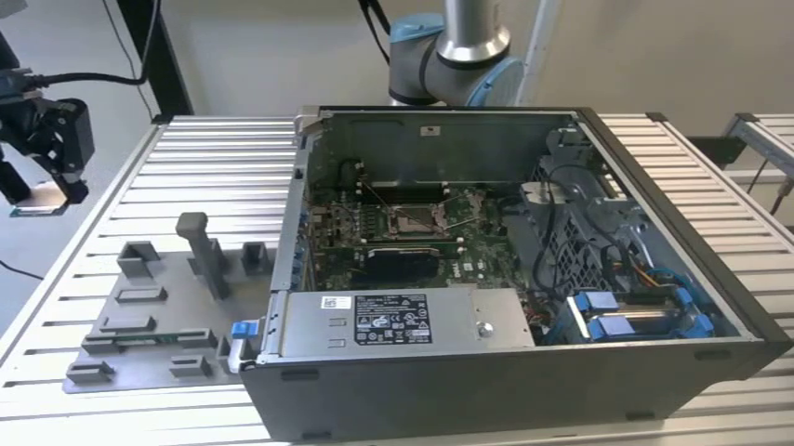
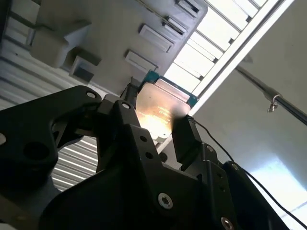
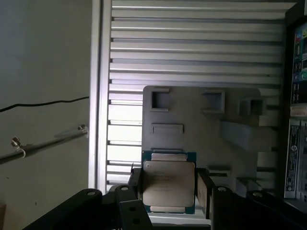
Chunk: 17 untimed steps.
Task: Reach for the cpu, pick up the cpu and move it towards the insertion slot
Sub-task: 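Pick up the cpu and move it towards the insertion slot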
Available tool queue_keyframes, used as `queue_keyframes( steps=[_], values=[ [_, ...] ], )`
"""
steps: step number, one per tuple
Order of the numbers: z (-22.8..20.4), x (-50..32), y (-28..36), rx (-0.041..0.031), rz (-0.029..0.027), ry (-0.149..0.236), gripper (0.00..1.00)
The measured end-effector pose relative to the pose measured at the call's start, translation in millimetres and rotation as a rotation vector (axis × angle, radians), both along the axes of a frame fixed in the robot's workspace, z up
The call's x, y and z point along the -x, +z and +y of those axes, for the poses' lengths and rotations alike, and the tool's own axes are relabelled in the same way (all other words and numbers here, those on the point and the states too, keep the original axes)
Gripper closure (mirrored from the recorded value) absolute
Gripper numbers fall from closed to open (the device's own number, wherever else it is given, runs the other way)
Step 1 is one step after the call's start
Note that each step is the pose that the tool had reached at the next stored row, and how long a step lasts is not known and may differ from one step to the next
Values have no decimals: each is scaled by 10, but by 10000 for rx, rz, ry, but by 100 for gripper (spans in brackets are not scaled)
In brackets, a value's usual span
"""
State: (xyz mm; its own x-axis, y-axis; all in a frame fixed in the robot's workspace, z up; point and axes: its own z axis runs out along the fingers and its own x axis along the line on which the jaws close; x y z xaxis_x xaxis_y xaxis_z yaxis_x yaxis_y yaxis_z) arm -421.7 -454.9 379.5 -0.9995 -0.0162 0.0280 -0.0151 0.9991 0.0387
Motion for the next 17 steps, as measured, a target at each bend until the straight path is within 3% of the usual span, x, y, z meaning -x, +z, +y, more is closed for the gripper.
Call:
queue_keyframes(
  steps=[8, 17],
  values=[
    [0, 0, 175, 0, 0, 0, 100],
    [0, -33, 187, 1, 1, 1, 100]
  ],
)
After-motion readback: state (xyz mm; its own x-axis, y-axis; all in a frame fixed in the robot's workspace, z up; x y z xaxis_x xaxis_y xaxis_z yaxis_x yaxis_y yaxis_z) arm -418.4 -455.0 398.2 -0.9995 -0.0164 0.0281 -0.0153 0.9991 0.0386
